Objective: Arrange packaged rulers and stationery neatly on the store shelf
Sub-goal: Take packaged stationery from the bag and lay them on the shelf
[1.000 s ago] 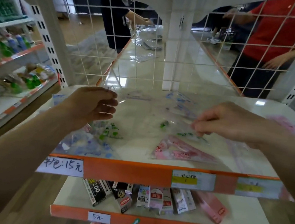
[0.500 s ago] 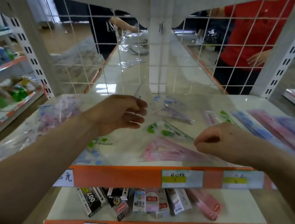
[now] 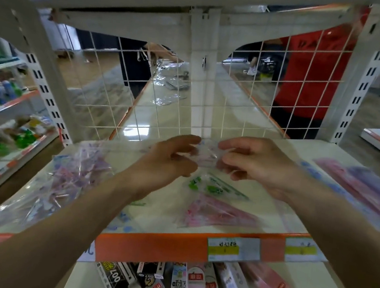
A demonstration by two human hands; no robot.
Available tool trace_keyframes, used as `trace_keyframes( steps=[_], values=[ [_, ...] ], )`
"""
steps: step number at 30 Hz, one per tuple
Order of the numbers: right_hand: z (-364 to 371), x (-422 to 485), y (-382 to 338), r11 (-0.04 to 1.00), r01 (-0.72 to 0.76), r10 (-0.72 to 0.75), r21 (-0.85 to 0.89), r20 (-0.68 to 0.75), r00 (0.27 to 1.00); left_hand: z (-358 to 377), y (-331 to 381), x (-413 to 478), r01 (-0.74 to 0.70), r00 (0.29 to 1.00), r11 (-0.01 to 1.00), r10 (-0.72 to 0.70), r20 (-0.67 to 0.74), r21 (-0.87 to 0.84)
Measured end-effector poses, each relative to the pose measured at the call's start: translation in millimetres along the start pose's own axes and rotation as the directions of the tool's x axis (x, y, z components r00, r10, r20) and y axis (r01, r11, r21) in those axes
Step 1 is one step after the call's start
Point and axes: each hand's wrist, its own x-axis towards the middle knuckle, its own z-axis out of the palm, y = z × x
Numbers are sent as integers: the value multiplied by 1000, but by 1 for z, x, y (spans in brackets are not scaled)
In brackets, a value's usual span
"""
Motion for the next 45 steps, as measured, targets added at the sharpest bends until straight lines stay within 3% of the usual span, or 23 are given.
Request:
trace_keyframes(
  steps=[2,5,10,13,17,21,24,28,35,39,42,45],
  values=[
    [-3,3,2,999,33,-33,4,-49,998,-4,1,1,94,994,977,-101,-28,-192],
    [-6,6,6,998,57,-58,-15,-68,996,-11,-1,1,135,987,977,-147,-66,-165],
    [-6,16,10,991,107,-112,-76,-64,992,-13,1,0,175,984,961,-169,47,-215],
    [-2,25,9,962,155,-175,-226,-72,982,-16,-4,4,209,975,959,-219,-32,-192],
    [12,41,3,775,254,-279,-579,48,959,-29,-11,12,295,936,905,-338,-95,-307],
    [30,68,-9,595,335,-380,-730,112,918,-47,-9,25,347,898,877,-413,-152,-333],
    [43,92,-16,554,358,-388,-752,147,910,-60,-11,35,373,866,886,-439,-239,-275],
    [61,115,-13,524,366,-346,-769,200,917,-74,-28,48,390,856,918,-391,-339,-75],
    [89,151,12,443,321,-233,-837,239,943,-90,-57,60,428,871,861,-312,-379,274],
    [96,161,19,368,292,-174,-883,243,954,-107,-60,58,424,875,845,-288,-389,326],
    [97,161,17,253,291,-139,-923,262,955,-124,-58,47,427,855,865,-291,-428,264],
    [103,154,8,266,313,-126,-912,289,949,-143,-52,31,455,844,852,-320,-431,260]
  ],
)
